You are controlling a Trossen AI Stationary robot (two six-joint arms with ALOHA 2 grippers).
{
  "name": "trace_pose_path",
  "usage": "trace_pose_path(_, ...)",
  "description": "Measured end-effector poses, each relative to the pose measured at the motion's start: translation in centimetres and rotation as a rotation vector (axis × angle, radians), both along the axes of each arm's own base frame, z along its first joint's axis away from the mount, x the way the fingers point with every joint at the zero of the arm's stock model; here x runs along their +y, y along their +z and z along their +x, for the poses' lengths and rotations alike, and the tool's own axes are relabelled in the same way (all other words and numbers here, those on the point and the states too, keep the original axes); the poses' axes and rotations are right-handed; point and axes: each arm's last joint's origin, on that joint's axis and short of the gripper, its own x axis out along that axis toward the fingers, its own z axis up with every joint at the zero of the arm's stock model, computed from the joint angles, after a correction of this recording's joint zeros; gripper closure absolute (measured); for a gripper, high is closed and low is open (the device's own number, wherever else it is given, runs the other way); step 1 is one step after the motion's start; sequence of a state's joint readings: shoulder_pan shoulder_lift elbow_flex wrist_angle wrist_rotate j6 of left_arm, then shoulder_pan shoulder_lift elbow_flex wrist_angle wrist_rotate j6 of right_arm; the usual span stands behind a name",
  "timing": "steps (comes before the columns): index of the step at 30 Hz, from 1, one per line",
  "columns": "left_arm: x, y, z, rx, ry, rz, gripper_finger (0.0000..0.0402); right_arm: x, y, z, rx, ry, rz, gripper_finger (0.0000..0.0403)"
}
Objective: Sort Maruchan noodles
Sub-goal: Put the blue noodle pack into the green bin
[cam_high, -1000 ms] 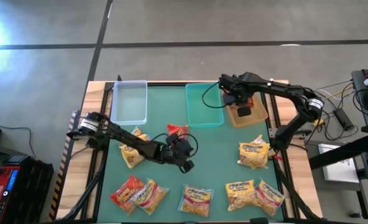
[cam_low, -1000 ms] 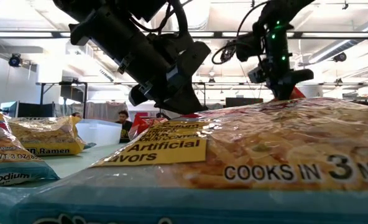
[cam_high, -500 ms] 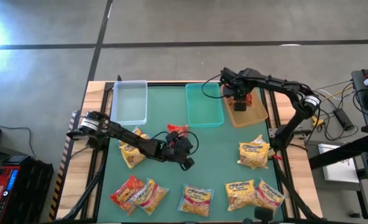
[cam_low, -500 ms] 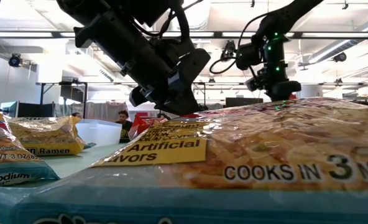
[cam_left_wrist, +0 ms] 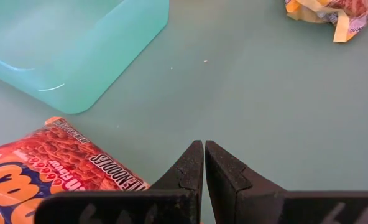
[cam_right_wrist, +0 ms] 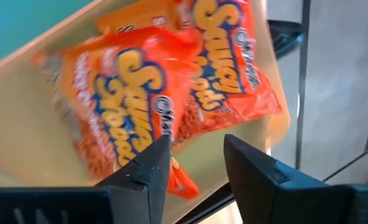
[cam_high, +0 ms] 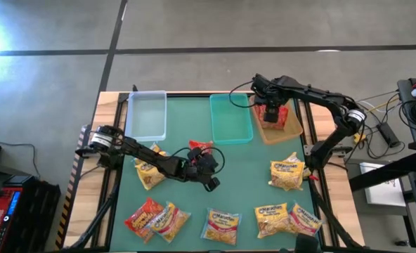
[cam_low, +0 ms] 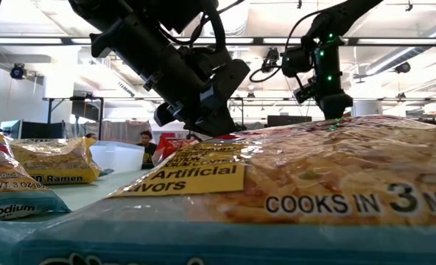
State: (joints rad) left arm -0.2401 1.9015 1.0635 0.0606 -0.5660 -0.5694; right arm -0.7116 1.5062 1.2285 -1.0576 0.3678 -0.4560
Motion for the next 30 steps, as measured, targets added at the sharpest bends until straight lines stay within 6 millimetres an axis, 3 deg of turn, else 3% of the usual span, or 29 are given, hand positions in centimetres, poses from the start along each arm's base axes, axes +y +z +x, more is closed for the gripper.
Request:
trace_pose_path(9, 0.1, 1.8, -0.2, -0.030, -0.024, 0.018, 0.0402, 1.1, 2.9, -1.2, -0.129, -0.099, -0.054, 0.0272)
trace_pose_path(16, 0.1, 3.4, -1.4, 0.021, -0.063, 0.016, 0.0402, 3.7, 4.3, -1.0, -0.497, -0.177, 0.288, 0.0277)
trace_pose_path(22, -0.8, 4.7, -3.4, 0.114, -0.085, -0.010, 0.0402, 8.2, 4.5, 1.3, -0.627, -0.088, 0.341, 0.0276)
trace_pose_path(30, -4.6, 4.3, -6.9, 0.299, -0.139, -0.131, 0.0402, 16.8, 3.1, 4.2, -0.793, 0.054, 0.463, 0.0275)
